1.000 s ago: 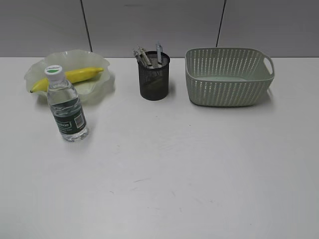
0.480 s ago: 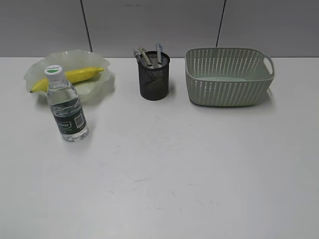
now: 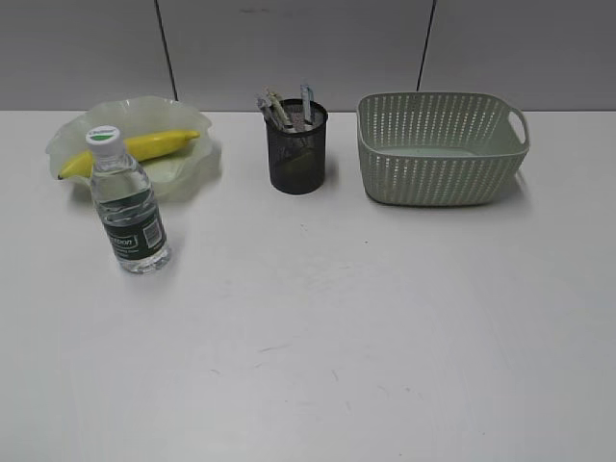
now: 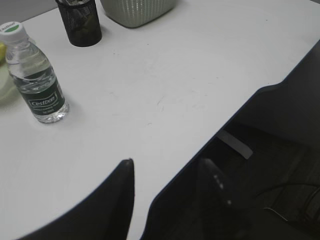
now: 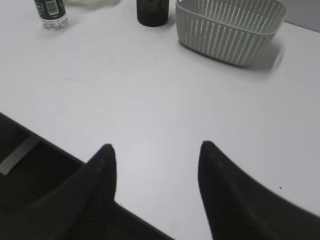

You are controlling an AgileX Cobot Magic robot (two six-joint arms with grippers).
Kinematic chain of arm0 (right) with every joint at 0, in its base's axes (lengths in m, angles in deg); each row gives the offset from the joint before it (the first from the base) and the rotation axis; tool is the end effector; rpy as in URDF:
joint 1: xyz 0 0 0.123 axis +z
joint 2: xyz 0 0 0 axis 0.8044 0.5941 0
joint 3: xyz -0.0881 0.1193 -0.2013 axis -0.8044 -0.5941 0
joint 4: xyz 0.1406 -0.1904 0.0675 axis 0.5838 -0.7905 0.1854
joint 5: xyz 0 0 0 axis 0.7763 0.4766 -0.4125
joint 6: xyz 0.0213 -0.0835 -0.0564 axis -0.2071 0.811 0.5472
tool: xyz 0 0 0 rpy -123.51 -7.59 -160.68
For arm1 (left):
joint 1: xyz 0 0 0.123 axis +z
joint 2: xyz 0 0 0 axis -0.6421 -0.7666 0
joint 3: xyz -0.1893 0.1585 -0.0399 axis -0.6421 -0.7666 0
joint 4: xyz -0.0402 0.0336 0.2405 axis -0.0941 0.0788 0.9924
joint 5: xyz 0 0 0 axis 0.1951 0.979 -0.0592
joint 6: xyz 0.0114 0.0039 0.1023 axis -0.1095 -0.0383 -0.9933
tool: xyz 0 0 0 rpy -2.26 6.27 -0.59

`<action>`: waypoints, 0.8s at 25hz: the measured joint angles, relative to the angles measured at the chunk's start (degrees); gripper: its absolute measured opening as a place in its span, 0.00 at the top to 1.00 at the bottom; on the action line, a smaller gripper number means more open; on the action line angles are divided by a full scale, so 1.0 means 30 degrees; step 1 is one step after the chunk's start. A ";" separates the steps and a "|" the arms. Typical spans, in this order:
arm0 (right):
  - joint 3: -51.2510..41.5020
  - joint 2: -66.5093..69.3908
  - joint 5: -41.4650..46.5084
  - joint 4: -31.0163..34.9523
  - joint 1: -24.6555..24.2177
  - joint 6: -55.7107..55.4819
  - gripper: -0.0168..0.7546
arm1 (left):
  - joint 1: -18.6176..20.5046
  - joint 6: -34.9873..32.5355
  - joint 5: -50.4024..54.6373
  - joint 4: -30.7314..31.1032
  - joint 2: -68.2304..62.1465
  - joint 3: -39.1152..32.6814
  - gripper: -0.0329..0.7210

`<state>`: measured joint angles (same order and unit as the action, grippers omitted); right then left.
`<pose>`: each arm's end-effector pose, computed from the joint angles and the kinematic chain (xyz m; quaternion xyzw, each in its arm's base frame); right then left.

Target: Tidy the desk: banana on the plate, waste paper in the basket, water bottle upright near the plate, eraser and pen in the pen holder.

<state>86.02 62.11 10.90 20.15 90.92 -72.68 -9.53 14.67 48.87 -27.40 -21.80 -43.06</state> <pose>0.0321 0.0154 0.2743 -0.2466 0.8057 0.1477 0.5180 0.0288 -0.0303 0.2779 0.3341 0.7922 -0.2171 0.4623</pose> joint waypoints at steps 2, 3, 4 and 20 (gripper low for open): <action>0.0000 0.0000 0.0000 0.0000 -0.0482 0.0000 0.43 | 0.0000 0.0017 0.0000 0.0000 0.0000 0.0000 0.54; 0.0000 0.0000 0.0000 0.0000 -0.0944 0.0000 0.43 | 0.0000 0.0017 0.0000 0.0000 0.0000 -0.0015 0.54; 0.0000 0.0000 0.0000 0.0000 -0.1506 0.0000 0.43 | 0.0000 0.0017 0.0000 0.0000 0.0000 -0.0015 0.54; 0.0000 0.0000 0.0000 0.0000 -1.0425 0.0000 0.43 | 0.5201 0.0017 -0.0041 -0.0006 0.0000 -0.0015 0.54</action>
<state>86.02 62.11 10.90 20.15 59.64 -72.68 6.07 14.72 48.75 -27.42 -21.80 -43.11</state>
